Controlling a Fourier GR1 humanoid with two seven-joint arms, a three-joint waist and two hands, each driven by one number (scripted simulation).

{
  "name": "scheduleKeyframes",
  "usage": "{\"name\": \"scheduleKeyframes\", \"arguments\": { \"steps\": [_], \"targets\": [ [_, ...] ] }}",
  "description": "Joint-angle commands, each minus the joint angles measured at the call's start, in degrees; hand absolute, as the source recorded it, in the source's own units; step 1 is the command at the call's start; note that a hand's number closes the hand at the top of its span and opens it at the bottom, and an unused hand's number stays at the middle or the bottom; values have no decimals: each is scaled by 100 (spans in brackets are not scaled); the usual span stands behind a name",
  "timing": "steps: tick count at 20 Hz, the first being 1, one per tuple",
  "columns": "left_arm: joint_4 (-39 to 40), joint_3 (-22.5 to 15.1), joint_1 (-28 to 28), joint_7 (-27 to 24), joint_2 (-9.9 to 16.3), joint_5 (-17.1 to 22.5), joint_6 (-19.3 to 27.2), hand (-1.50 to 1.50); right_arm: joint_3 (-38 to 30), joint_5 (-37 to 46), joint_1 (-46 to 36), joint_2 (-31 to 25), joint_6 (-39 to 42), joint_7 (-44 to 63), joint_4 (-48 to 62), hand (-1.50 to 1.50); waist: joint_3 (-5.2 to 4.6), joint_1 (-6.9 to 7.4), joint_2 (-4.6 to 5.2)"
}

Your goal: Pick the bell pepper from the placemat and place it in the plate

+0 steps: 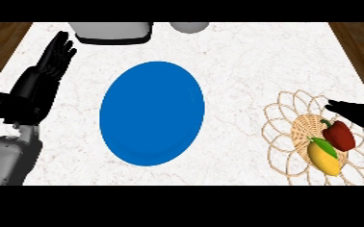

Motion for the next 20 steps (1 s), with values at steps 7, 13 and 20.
{"name": "scheduleKeyframes", "arguments": {
  "steps": [7, 13, 20],
  "targets": [
    [-419, 76, 280, 131, -294, -327, -15, 0, 278, 1316, -776, 589, 71, 468, 864, -150, 7, 68, -5],
    [-243, 252, 225, 74, -380, -327, -316, 0, 582, 2188, -1111, 1137, -329, 247, 2083, -150, 8, 83, 6],
    [-418, 252, 32, 460, -699, -759, -231, 0, 353, 2603, -1099, 1492, -492, -337, 2702, -150, 8, 23, 0]
  ]
}}
